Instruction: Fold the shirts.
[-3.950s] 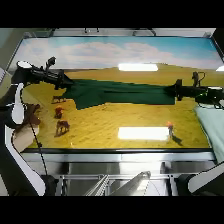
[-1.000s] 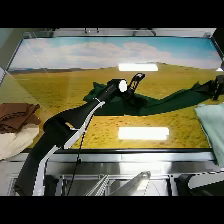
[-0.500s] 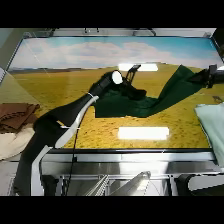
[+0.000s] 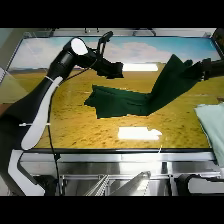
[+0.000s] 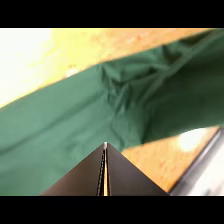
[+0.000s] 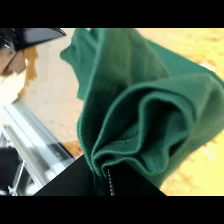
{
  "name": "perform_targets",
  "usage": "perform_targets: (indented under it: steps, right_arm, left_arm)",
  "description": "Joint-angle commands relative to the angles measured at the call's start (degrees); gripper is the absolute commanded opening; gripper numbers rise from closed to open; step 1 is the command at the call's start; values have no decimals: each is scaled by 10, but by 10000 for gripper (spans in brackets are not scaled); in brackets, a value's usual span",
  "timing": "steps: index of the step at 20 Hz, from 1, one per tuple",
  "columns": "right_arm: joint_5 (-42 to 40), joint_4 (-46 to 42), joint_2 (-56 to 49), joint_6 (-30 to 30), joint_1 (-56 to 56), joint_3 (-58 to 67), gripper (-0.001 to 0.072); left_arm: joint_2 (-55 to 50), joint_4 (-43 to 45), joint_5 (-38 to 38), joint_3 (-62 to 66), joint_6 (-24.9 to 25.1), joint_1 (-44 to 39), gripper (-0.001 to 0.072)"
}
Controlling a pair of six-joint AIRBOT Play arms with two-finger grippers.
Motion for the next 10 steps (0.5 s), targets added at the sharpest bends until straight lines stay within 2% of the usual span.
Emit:
perform_targets:
  steps: [1,4,7,10]
  right_arm:
    - [-18,-4,5,23,68,0,18]
    - [-83,-1,5,72,135,0,18]
    - [-191,-2,3,116,222,0,18]
    - [-312,-1,-24,143,308,1,19]
  left_arm:
    - [74,-1,-41,-63,21,33,20]
    - [163,-3,-38,-169,40,88,20]
    - [258,-16,-59,-279,61,165,21]
    - [347,-108,-84,-381,129,248,21]
